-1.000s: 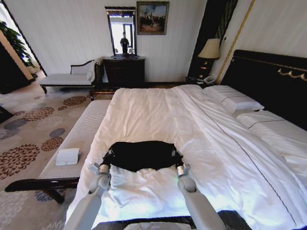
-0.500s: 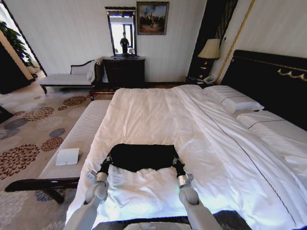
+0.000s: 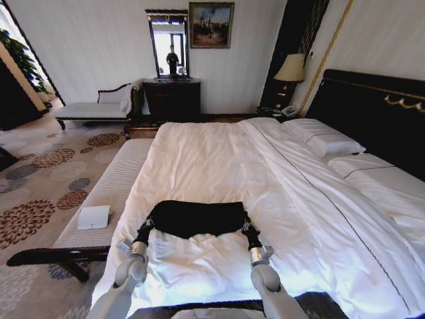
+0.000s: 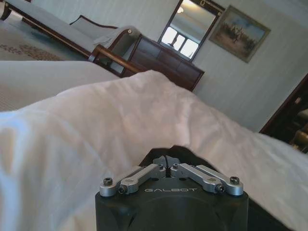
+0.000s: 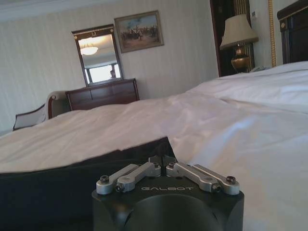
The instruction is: Fold the clothes on the bed.
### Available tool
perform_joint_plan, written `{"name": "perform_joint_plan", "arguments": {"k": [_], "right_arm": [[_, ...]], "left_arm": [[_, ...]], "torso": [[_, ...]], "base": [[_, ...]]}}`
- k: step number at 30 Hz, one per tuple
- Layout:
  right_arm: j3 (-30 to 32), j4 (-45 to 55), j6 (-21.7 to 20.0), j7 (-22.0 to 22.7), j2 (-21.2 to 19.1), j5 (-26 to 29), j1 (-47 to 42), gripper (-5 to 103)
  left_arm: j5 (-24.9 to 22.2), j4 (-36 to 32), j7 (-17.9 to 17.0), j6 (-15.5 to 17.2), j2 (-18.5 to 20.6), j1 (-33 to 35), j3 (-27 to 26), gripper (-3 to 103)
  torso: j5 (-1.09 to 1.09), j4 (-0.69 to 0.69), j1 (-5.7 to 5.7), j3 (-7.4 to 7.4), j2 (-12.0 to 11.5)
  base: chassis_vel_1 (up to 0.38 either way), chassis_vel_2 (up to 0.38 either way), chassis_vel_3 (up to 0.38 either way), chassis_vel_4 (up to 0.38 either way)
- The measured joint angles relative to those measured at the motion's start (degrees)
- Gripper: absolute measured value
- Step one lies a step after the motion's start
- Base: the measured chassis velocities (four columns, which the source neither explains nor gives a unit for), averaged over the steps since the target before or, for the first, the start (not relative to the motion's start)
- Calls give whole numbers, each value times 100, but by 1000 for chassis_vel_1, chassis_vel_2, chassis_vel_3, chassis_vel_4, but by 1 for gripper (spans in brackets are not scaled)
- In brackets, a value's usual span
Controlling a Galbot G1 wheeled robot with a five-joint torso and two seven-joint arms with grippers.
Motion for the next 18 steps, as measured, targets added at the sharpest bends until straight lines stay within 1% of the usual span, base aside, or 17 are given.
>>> {"name": "perform_joint_plan", "arguments": {"k": [3,4,5,6,7,8,10,11,12,13,15,17,18], "right_arm": [[0,-32,7,2,18,0,0,0],[4,-21,7,2,16,6,-5,0],[7,6,4,1,9,12,-22,-3],[16,57,-6,-2,-3,23,-53,1],[29,112,-16,-3,-8,30,-85,6],[29,112,-16,-3,-8,30,-85,6],[74,242,-26,-4,-3,48,-197,17],[102,321,-27,-4,9,65,-270,17],[130,418,-28,-4,22,90,-353,22],[130,418,-28,-4,22,90,-353,22],[205,684,-34,8,46,168,-571,33],[224,750,-37,16,49,185,-621,33],[262,889,-42,32,49,212,-711,38]], "left_arm": [[14,13,-46,32,-25,4,5,0],[20,5,-66,49,-8,21,6,-3],[23,-18,-96,65,24,45,7,1],[27,-63,-126,84,64,83,2,7],[27,-111,-143,99,97,126,-10,7],[27,-111,-143,99,97,126,-10,7],[32,-253,-165,115,170,249,-58,17],[49,-339,-166,115,201,326,-93,23],[74,-431,-167,115,227,413,-138,28],[74,-431,-167,115,227,413,-138,28],[139,-675,-147,107,277,637,-273,39],[155,-746,-135,103,294,698,-312,39],[180,-862,-114,98,326,797,-382,44]], "torso": [[0,0,0,0,0],[0,0,0,0,0],[0,0,0,0,0],[0,0,1,0,0],[0,0,1,0,0],[0,0,1,0,0],[0,0,0,0,0],[0,0,0,0,0],[0,0,1,0,0],[0,0,1,0,0],[0,0,1,0,0],[0,0,0,0,0],[0,0,0,0,0]], "base": [[0,0,0,0],[0,0,0,0],[0,0,0,0],[0,0,0,0],[0,0,0,0],[0,0,0,0],[0,0,0,0],[0,0,0,0],[0,0,0,0],[0,0,0,0],[0,0,0,0],[0,0,0,0],[0,0,0,0]]}}
